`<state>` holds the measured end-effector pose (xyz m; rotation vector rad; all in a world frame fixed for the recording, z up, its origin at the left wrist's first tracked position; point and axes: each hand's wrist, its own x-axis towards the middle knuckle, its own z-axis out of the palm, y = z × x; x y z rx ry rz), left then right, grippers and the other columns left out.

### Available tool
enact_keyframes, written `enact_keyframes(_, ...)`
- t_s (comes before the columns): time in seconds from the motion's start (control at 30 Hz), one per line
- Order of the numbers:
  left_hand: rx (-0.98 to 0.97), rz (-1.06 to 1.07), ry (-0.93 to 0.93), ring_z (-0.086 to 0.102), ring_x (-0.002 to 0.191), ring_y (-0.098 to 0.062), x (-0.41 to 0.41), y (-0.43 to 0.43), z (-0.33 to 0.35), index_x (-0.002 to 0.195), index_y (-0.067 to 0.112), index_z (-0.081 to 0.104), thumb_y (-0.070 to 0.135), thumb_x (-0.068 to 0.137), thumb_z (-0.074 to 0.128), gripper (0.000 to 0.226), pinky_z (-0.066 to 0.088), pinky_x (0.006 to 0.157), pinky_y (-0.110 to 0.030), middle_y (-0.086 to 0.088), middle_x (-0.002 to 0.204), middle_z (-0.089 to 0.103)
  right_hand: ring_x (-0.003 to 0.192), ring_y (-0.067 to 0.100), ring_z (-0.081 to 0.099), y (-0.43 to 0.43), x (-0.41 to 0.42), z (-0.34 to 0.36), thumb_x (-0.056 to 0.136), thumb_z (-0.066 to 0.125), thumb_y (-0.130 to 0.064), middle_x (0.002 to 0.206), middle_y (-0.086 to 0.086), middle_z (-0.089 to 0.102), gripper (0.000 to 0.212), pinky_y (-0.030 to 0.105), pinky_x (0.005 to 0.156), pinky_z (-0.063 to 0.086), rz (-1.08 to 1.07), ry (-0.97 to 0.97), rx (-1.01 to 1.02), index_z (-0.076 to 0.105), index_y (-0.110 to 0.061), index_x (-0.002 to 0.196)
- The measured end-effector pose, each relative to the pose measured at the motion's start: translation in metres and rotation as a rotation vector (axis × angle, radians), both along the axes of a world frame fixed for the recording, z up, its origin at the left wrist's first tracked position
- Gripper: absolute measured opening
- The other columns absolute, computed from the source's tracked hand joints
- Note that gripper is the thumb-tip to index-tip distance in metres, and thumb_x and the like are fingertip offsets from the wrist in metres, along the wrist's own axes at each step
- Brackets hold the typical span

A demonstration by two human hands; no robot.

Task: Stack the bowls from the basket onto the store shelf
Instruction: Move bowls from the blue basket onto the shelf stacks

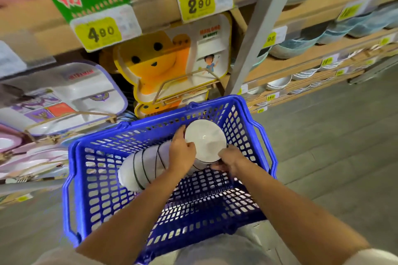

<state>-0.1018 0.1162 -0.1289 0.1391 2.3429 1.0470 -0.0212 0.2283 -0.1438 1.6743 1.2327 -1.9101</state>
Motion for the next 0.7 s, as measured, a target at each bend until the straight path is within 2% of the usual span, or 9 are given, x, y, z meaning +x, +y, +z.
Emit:
enact_keyframes(0.1,0.096,0.121,-0.091,0.052,0.12,-0.032,0.014,-0.006,0.022,0.14,0.013,0.043,0.005,0.089,0.052,0.053,0.044,0.095,-0.035,-0.013,0.132,0.057,0.088,0.033,0.066,-0.004,0.002,0.025,0.095,0.038,0.004,0.127,0.022,0.058,0.034,0.033,0.048,0.058,-0.028,0.055,0.024,0.049,0.001,0.128)
enact_keyframes(0.2,0.215,0.203,-0.147,0.05,0.119,-0.028,0.02,-0.008,0.051,0.144,0.021,0.036,0.005,0.089,0.047,0.058,0.043,0.098,-0.037,-0.01,0.136,0.052,0.067,0.027,0.064,-0.009,0.003,0.055,0.094,0.037,0.006,0.106,0.024,0.064,0.033,0.03,0.044,0.056,-0.008,0.109,0.03,0.05,0.004,0.124)
enact_keyframes(0.3,0.294,0.239,-0.099,0.045,0.125,-0.027,0.017,-0.009,0.084,0.147,0.022,0.033,0.0,0.087,0.043,0.065,0.041,0.102,-0.039,-0.007,0.141,0.046,0.057,0.028,0.062,-0.014,0.006,0.09,0.092,0.038,0.005,0.081,0.02,0.057,0.03,0.03,0.044,0.057,0.045,0.146,0.084,0.05,0.005,0.119)
enact_keyframes(0.47,0.476,0.295,-0.092,0.048,0.121,-0.03,0.016,-0.017,0.134,0.14,0.021,0.043,-0.006,0.085,0.036,0.062,0.043,0.102,-0.053,-0.008,0.135,0.051,0.049,0.027,0.062,-0.018,0.022,0.148,0.089,0.049,-0.011,0.068,0.015,0.056,0.015,0.031,0.046,0.056,0.153,0.287,0.245,0.053,-0.002,0.101)
enact_keyframes(0.53,0.517,0.291,-0.091,0.049,0.119,-0.032,0.017,-0.018,0.152,0.139,0.021,0.044,-0.005,0.086,0.035,0.06,0.046,0.098,-0.054,-0.009,0.134,0.051,0.056,0.026,0.064,-0.016,0.031,0.17,0.086,0.055,-0.018,0.07,0.012,0.061,0.014,0.035,0.053,0.06,0.212,0.333,0.344,0.056,-0.007,0.093)
enact_keyframes(0.57,0.533,0.285,-0.093,0.049,0.117,-0.032,0.018,-0.017,0.161,0.139,0.021,0.045,-0.005,0.086,0.034,0.059,0.048,0.096,-0.052,-0.009,0.133,0.052,0.064,0.027,0.066,-0.014,0.035,0.177,0.085,0.057,-0.02,0.078,0.011,0.064,0.014,0.036,0.056,0.06,0.229,0.347,0.401,0.057,-0.01,0.095)
enact_keyframes(0.63,0.565,0.266,-0.074,0.051,0.111,-0.03,0.023,-0.015,0.187,0.134,0.023,0.048,-0.004,0.087,0.032,0.056,0.05,0.084,-0.044,-0.007,0.127,0.054,0.086,0.025,0.066,-0.009,0.043,0.196,0.087,0.057,-0.022,0.098,0.003,0.065,0.025,0.037,0.068,0.058,0.245,0.407,0.555,0.057,-0.016,0.111)
enact_keyframes(0.7,0.595,0.232,-0.069,0.052,0.103,-0.027,0.028,-0.01,0.207,0.124,0.026,0.052,-0.005,0.085,0.032,0.054,0.048,0.073,-0.037,-0.005,0.119,0.056,0.104,0.022,0.062,0.0,0.045,0.213,0.09,0.054,-0.019,0.113,0.0,0.063,0.035,0.039,0.085,0.054,0.188,0.501,0.595,0.053,-0.019,0.126)
